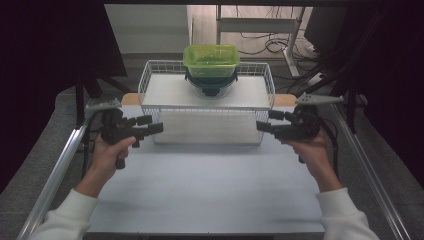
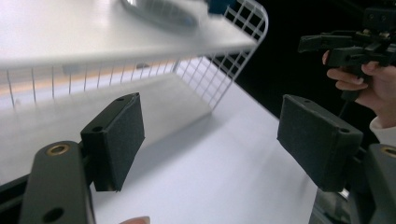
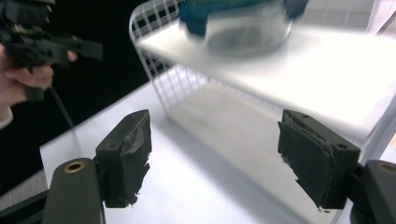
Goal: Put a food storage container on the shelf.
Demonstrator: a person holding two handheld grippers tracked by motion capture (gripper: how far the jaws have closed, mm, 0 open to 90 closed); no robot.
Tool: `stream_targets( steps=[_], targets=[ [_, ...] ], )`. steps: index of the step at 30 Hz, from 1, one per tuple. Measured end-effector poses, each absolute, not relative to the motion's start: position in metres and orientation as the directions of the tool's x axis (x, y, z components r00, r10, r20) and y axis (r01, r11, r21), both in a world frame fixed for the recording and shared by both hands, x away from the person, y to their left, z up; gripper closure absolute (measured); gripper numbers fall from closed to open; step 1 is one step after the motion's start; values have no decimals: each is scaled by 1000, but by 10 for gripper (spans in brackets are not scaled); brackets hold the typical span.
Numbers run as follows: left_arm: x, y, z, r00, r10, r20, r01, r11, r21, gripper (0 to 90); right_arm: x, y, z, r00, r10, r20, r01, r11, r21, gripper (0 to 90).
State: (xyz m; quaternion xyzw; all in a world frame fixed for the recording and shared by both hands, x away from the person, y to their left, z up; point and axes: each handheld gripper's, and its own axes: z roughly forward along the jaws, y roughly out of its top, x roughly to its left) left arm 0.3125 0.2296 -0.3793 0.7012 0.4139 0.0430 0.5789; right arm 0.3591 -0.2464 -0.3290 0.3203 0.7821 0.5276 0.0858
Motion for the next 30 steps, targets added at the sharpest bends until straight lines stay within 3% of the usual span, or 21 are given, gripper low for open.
stream_targets(
  steps=[8, 16, 23, 30],
  targets=[
    [283, 214, -421, 658, 651, -379, 548, -68, 834, 224, 323, -252, -388, -772, 585, 249, 466, 254, 847, 256],
    [273, 198, -451, 658, 666, -352, 580, -150, 801, 222, 312, -261, -423, -753, 608, 252, 505, 287, 814, 262],
    [274, 197, -455, 655, 676, -337, 575, -156, 803, 223, 311, -259, -429, -761, 602, 240, 499, 307, 810, 260],
    [278, 195, -462, 649, 684, -332, 580, -164, 798, 220, 309, -267, -434, -764, 604, 227, 476, 289, 830, 198]
  ],
)
